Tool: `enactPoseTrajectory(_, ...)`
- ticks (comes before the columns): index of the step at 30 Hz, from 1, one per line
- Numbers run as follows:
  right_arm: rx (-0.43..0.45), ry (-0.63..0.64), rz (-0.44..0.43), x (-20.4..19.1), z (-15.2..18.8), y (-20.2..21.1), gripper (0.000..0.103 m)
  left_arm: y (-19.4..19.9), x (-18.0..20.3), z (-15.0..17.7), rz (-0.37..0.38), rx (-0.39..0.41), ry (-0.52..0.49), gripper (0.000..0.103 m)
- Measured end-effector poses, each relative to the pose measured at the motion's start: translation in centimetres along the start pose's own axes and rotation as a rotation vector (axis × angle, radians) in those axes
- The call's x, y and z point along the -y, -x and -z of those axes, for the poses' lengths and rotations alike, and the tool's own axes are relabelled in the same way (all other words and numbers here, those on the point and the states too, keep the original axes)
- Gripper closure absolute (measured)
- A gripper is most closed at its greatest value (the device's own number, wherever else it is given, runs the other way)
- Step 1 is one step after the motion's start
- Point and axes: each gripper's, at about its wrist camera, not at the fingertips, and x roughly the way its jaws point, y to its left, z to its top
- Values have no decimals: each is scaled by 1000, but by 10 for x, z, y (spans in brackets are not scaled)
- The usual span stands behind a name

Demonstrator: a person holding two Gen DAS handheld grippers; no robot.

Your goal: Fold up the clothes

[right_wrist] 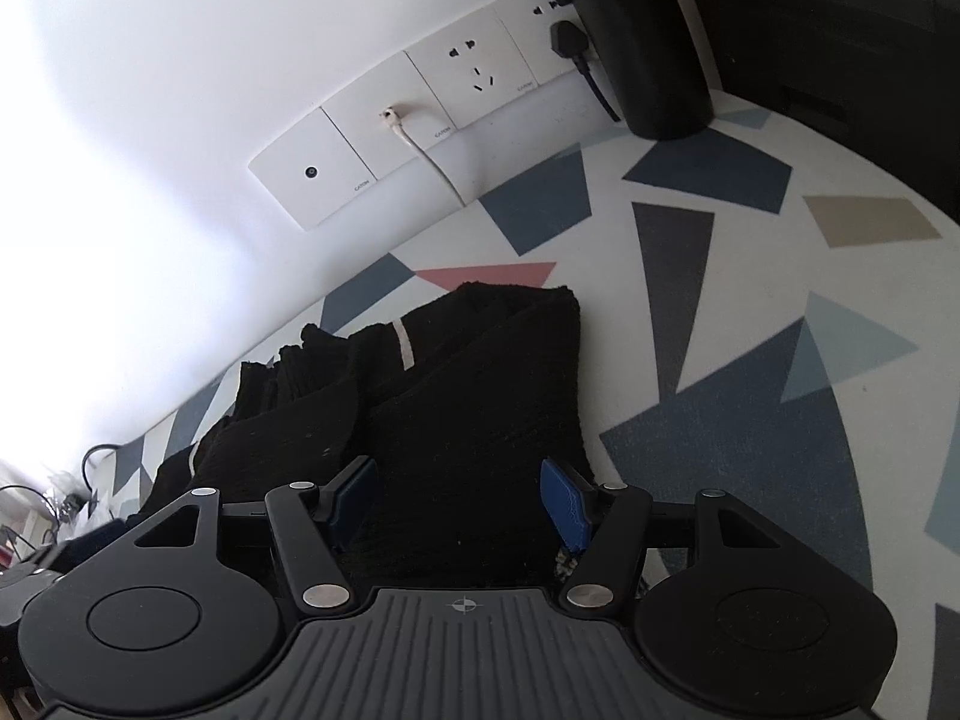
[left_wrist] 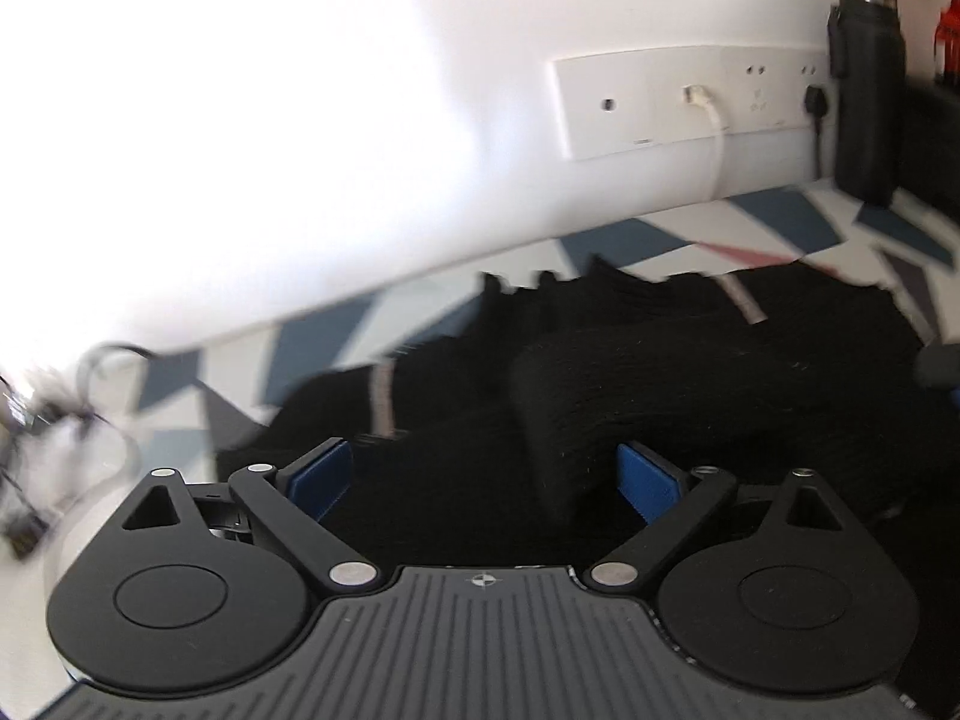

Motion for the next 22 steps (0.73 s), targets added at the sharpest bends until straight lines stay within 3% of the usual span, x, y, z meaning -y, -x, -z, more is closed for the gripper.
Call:
enactPoseTrajectory(6, 12, -3, 14, -3, -3, -3, 46, 22, 41, -2, 4, 168, -301, 4)
enactPoseTrajectory(11, 9, -28, 14, 3, -3, -1, 46, 0, 73, -6, 38, 95, -415, 6)
enactPoseTrajectory(12, 7, -34, 19, 5, -2, -1, 46, -5, 75, -6, 39, 78, -416, 10)
enactPoseTrajectory(13, 3, -39, 24, 8, -2, 0, 46, -8, 73, -7, 42, 68, -404, 38)
enactPoseTrajectory(14, -2, -45, 27, 10, -1, 0, 46, -8, 66, -8, 50, 62, -358, 69)
enactPoseTrajectory(16, -7, -54, 33, 13, 0, 0, 46, -5, 42, -15, 71, 53, -222, 89)
enactPoseTrajectory(19, -10, -61, 36, 16, 0, 0, 46, 4, -10, -18, 85, 52, 57, 93)
enactPoseTrajectory(22, -13, -56, 30, 13, -2, -2, 46, 6, -70, 1, 86, -34, 395, 93)
